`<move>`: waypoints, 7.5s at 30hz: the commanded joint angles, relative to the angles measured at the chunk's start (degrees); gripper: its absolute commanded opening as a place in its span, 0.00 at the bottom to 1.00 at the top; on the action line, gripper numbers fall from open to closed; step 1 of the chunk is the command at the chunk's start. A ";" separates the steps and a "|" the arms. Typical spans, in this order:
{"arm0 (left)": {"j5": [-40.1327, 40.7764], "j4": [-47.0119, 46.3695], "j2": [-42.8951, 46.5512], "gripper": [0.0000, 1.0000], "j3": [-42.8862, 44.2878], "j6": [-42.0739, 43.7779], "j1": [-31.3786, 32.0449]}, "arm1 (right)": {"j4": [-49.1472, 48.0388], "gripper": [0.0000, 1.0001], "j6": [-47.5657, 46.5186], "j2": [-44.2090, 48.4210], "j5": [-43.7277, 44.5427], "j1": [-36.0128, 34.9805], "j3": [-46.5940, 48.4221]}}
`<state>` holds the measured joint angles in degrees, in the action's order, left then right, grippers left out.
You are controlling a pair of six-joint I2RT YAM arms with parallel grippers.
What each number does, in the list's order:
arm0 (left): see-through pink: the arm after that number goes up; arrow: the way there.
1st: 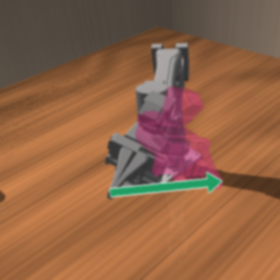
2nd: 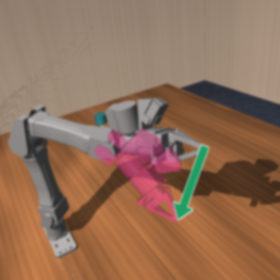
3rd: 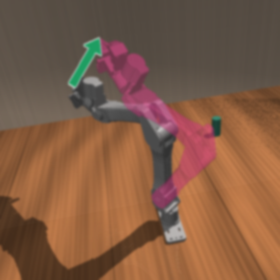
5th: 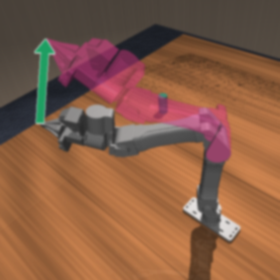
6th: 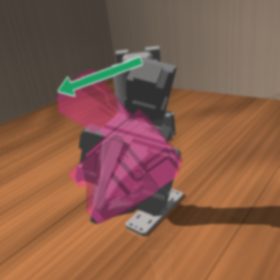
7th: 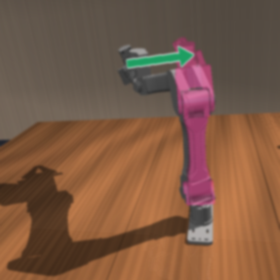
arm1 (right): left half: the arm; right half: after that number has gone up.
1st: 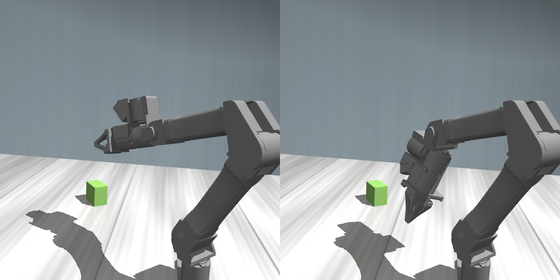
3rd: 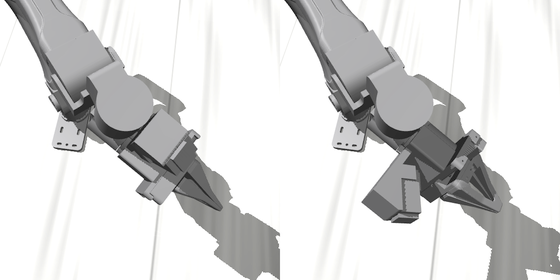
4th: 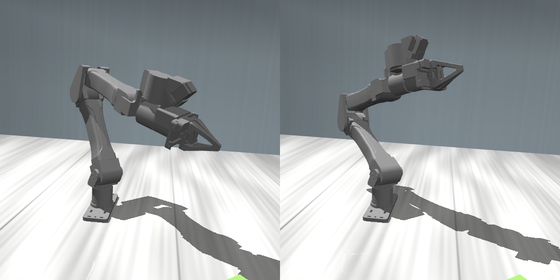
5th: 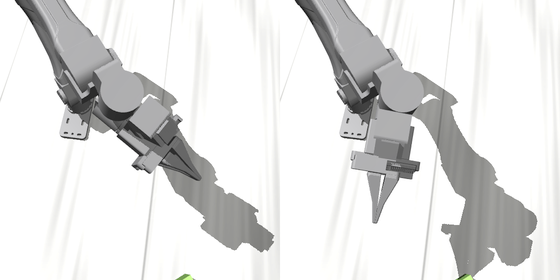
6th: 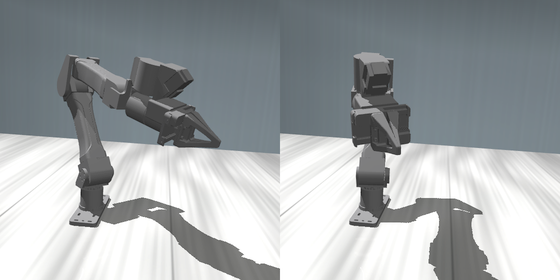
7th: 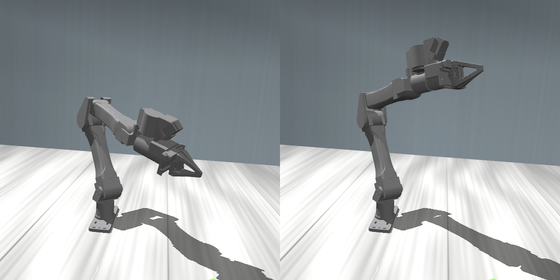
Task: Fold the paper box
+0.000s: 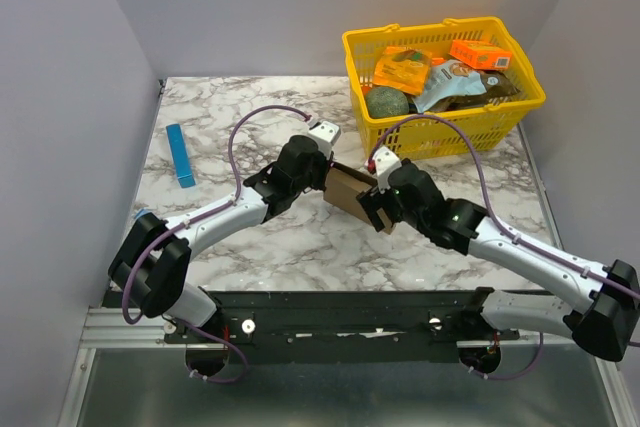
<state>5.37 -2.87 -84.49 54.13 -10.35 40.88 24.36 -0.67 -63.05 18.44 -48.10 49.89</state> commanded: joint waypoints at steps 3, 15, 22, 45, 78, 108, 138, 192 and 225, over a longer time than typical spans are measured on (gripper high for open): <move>-1.15 9.55 -3.05 0.00 -1.31 0.68 0.43 | -8.45 1.00 -9.17 -3.74 6.87 -3.32 -2.25; -1.50 9.82 -3.40 0.00 -0.87 -0.02 0.43 | -9.94 0.90 -9.09 -8.76 18.63 -9.82 -5.06; -1.67 9.91 -3.31 0.00 -0.69 -0.37 0.34 | -10.03 0.70 -5.15 -13.59 27.70 -13.51 -4.98; -2.20 8.32 3.35 0.33 -0.87 -3.10 0.16 | -4.50 0.51 2.69 -17.90 32.10 -14.31 -3.13; -13.36 3.14 -7.53 0.68 9.95 -22.78 -7.84 | -2.56 0.51 4.27 -17.90 30.87 -14.31 -2.69; -10.03 1.37 -4.64 0.67 2.90 -21.29 -9.07 | -1.60 0.43 4.62 -18.34 30.61 -14.31 -2.25; -18.37 -4.59 -8.50 0.34 -0.68 -17.34 -10.12 | 2.35 0.72 7.96 -15.18 17.26 -13.43 3.63; -18.46 -9.16 -4.72 0.28 -7.02 -9.16 -7.92 | 6.31 0.61 4.09 -23.18 10.48 -3.41 11.63; -15.56 -7.76 -5.95 0.26 -6.23 -11.36 -7.75 | 7.63 0.40 11.20 -10.96 3.98 -5.25 8.83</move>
<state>-12.58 -21.56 -87.66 49.39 -22.52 32.75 30.92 7.53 -73.63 24.29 -52.58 60.80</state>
